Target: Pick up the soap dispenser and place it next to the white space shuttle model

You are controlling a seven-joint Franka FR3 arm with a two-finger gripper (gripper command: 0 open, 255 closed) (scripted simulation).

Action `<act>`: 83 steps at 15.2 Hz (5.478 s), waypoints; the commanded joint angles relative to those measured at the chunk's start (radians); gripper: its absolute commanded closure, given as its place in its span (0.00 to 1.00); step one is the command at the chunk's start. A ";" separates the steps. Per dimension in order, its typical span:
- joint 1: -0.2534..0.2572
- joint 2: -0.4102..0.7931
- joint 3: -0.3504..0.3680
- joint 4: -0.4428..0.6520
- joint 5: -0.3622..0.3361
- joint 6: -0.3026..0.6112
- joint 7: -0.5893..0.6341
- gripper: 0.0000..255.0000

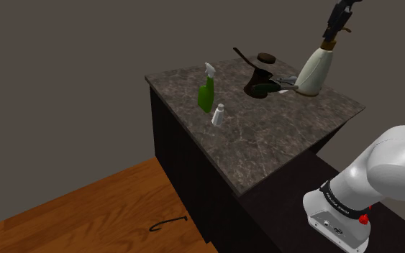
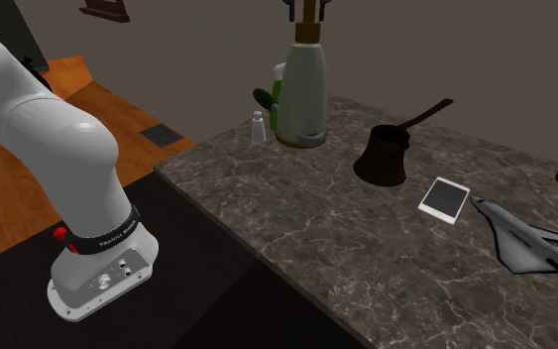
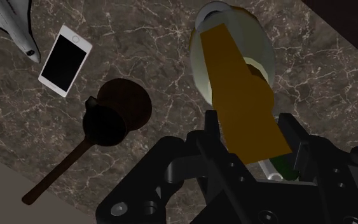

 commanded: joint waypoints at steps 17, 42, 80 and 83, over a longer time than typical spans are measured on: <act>0.015 0.118 -0.009 0.361 0.039 -0.246 -0.052 1.00; -0.241 0.552 -0.396 0.516 0.290 -0.017 -0.649 1.00; -0.459 0.882 -0.375 0.369 0.544 0.362 -0.896 1.00; -0.458 0.888 -0.371 0.349 0.550 0.387 -0.899 1.00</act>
